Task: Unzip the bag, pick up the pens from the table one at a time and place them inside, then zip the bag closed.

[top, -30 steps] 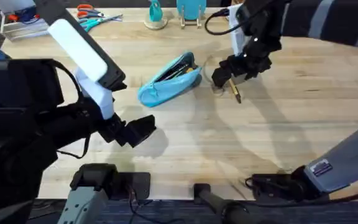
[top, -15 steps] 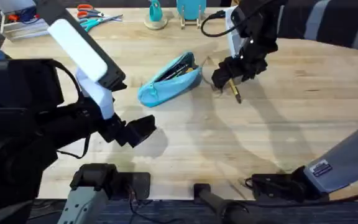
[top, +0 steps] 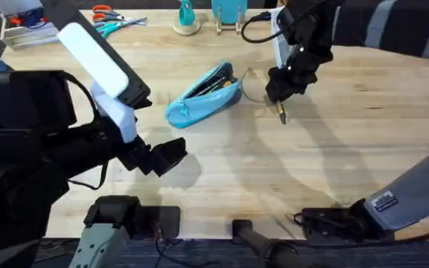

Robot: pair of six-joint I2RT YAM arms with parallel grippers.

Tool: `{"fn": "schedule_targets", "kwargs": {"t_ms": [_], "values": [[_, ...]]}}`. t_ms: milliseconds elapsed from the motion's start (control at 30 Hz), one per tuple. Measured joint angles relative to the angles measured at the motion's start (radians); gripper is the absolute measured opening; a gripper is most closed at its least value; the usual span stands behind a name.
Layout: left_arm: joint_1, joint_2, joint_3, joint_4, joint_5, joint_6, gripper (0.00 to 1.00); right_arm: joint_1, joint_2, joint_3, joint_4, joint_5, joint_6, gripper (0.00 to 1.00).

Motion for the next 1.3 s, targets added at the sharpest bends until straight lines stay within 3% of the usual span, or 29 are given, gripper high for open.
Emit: {"fn": "schedule_targets", "kwargs": {"t_ms": [567, 833, 1033, 1300], "values": [[0.0, 0.0, 0.0, 0.0, 0.0, 0.0, 0.994, -0.024, -0.007, 0.002, -0.002, -0.027, -0.032, 0.032], [0.0, 0.0, 0.0, 0.0, 0.0, 0.0, 0.993, -0.028, -0.095, 0.104, 0.0, -0.022, -0.15, 0.032], [0.0, 0.0, 0.0, 0.0, 0.0, 0.0, 0.993, -0.028, -0.117, 0.189, 0.005, -0.044, -0.287, 0.032], [0.0, 0.0, 0.0, 0.0, 0.0, 0.0, 0.993, -0.029, -0.117, 0.222, 0.003, -0.275, -0.628, 0.032]]}}
